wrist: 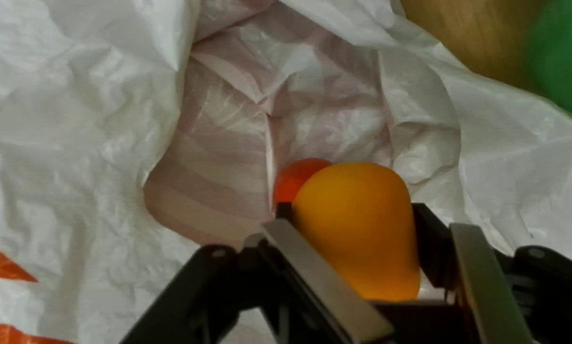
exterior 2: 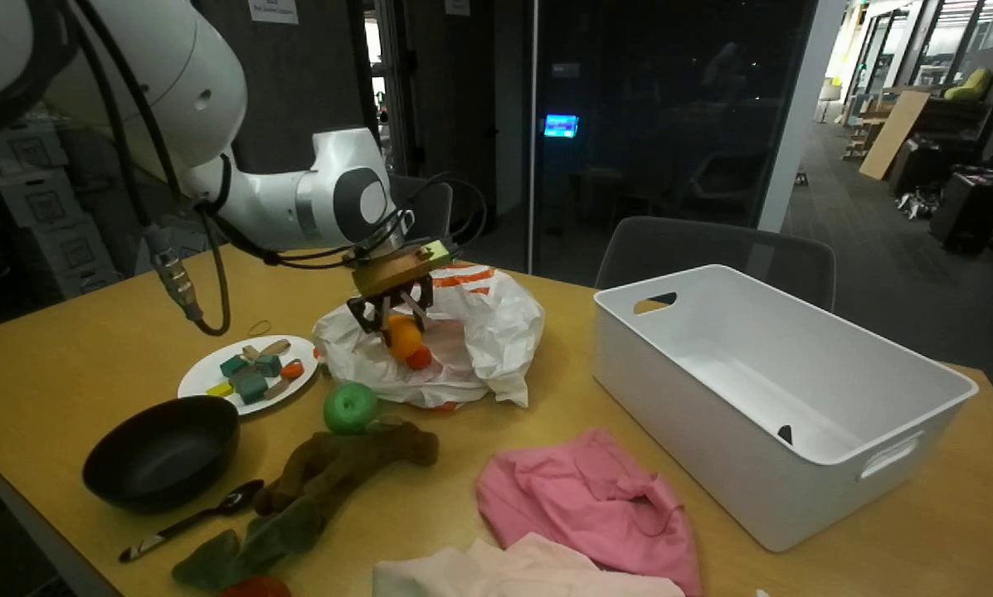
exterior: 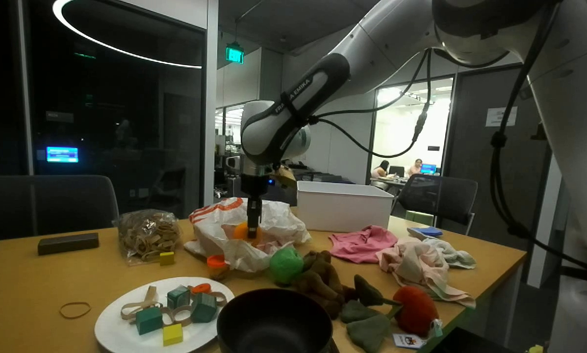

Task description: Push the plastic backward, then put the apple and moose toy in the plastic bag

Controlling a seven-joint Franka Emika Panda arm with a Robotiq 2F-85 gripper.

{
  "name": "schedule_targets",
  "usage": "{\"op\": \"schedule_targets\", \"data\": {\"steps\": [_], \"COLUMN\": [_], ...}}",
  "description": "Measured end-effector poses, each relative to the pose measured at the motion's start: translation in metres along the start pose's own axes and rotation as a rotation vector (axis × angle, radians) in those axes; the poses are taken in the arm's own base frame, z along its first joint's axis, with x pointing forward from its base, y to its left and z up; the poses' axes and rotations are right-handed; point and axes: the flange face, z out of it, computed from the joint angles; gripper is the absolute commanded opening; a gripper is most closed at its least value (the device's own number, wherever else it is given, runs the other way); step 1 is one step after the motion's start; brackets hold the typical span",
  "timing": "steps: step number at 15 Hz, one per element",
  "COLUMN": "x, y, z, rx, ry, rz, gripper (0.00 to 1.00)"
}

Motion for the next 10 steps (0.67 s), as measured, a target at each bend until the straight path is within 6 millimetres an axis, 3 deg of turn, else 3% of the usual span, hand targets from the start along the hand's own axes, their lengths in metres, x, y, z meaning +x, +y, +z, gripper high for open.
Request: {"op": "schedule_targets", "data": {"steps": [4, 5, 6, 8, 10], "x": [0.002, 0.004, 0.005, 0.005, 0.005], "y": [0.008, 0.01, 0.011, 0.013, 0.014], "z": [0.011, 0.015, 0.019, 0.029, 0.032], "rx": [-0.153, -0.179, -0.199, -0.22, -0.222], "ry": [-0.047, -0.052, -0.058, -0.067, -0.069], "rz": [-0.023, -0.02, -0.015, 0.005, 0.026], "gripper": [0.36, 0.86, 0.88, 1.0, 1.0]}}
